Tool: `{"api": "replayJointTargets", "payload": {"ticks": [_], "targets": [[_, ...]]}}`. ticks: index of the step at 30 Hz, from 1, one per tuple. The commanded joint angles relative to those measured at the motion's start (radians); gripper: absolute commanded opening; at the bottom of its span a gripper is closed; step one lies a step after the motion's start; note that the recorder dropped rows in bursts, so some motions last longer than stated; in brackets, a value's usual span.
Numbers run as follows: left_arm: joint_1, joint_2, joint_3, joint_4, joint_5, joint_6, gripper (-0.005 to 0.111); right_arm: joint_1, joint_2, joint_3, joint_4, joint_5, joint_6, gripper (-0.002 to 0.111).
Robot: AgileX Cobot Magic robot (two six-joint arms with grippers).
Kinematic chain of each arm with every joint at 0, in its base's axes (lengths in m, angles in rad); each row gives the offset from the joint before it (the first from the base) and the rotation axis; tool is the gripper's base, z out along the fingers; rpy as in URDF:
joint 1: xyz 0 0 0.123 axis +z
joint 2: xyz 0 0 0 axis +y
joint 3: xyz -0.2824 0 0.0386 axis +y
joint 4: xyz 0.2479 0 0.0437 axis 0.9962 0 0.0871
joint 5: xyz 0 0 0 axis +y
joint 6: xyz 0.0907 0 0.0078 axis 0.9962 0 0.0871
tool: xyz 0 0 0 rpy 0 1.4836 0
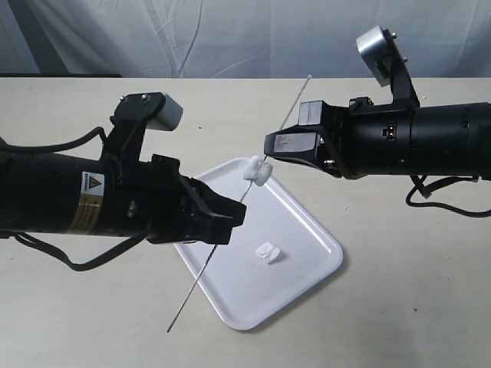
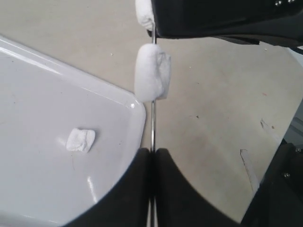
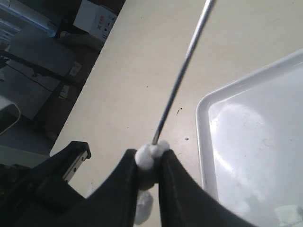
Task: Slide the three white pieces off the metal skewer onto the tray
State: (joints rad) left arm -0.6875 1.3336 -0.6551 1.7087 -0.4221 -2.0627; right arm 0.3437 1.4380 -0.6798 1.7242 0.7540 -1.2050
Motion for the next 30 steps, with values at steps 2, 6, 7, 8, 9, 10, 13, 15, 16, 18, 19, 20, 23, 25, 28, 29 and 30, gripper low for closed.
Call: {"api": "replayJointTargets", "payload": {"ticks": [2, 6, 7, 8, 9, 10, 13, 15, 16, 18, 19, 20, 23, 25, 28, 29, 30], "targets": [[-0.002, 0.004, -0.007, 0.019, 0.006, -0.003, 0.0, -0.006, -0.006, -0.005, 0.016, -0.006, -0.005, 0.008], [-0.002, 0.004, -0.004, 0.036, 0.001, -0.023, 0.0, -0.006, -0.006, -0.005, 0.02, -0.006, -0.006, 0.008], [-0.002, 0.004, 0.004, 0.036, 0.003, -0.03, 0.0, -0.006, -0.006, -0.005, 0.02, -0.008, -0.009, 0.008], [-0.002, 0.004, 0.012, 0.036, 0.006, -0.03, 0.0, -0.006, -0.006, -0.005, 0.02, -0.013, -0.013, 0.008], [-0.002, 0.004, 0.02, 0.036, 0.006, -0.03, 0.0, -0.006, -0.006, -0.005, 0.02, -0.02, -0.013, 0.008], [-0.002, 0.004, 0.025, 0.036, 0.006, -0.03, 0.0, -0.006, -0.006, -0.005, 0.02, -0.024, -0.013, 0.008], [-0.002, 0.004, 0.03, 0.036, 0.003, -0.03, 0.0, -0.006, -0.006, -0.005, 0.02, -0.029, -0.022, 0.008], [-0.002, 0.004, 0.03, 0.036, 0.003, -0.03, 0.0, -0.006, -0.006, -0.005, 0.02, -0.029, -0.022, 0.003], [-0.002, 0.004, 0.03, 0.036, 0.003, -0.03, 0.0, -0.006, -0.006, -0.005, 0.02, -0.029, -0.024, -0.001], [-0.002, 0.004, 0.03, 0.036, 0.008, -0.03, 0.0, -0.006, -0.006, -0.005, 0.02, -0.029, -0.024, -0.001], [-0.002, 0.004, 0.03, 0.036, 0.01, -0.03, 0.0, -0.006, -0.006, -0.005, 0.02, -0.029, -0.026, -0.001], [-0.002, 0.004, 0.03, 0.036, 0.01, -0.03, 0.0, -0.006, -0.006, -0.005, 0.02, -0.031, -0.028, -0.001], [-0.002, 0.004, 0.035, 0.036, 0.01, -0.03, 0.0, -0.006, -0.006, -0.005, 0.02, -0.035, -0.028, -0.001], [-0.002, 0.004, 0.049, 0.036, 0.01, -0.03, 0.0, -0.006, -0.006, -0.005, 0.02, -0.035, -0.031, -0.001], [-0.002, 0.004, 0.075, 0.036, 0.006, -0.03, 0.0, -0.006, -0.006, -0.005, 0.02, -0.052, -0.031, -0.001], [-0.002, 0.004, 0.083, 0.036, 0.004, -0.03, 0.0, -0.006, -0.006, -0.005, 0.02, -0.062, -0.031, -0.001], [-0.002, 0.004, 0.091, 0.036, -0.001, -0.03, 0.0, -0.006, -0.006, -0.005, 0.02, -0.072, -0.031, -0.001]]}}
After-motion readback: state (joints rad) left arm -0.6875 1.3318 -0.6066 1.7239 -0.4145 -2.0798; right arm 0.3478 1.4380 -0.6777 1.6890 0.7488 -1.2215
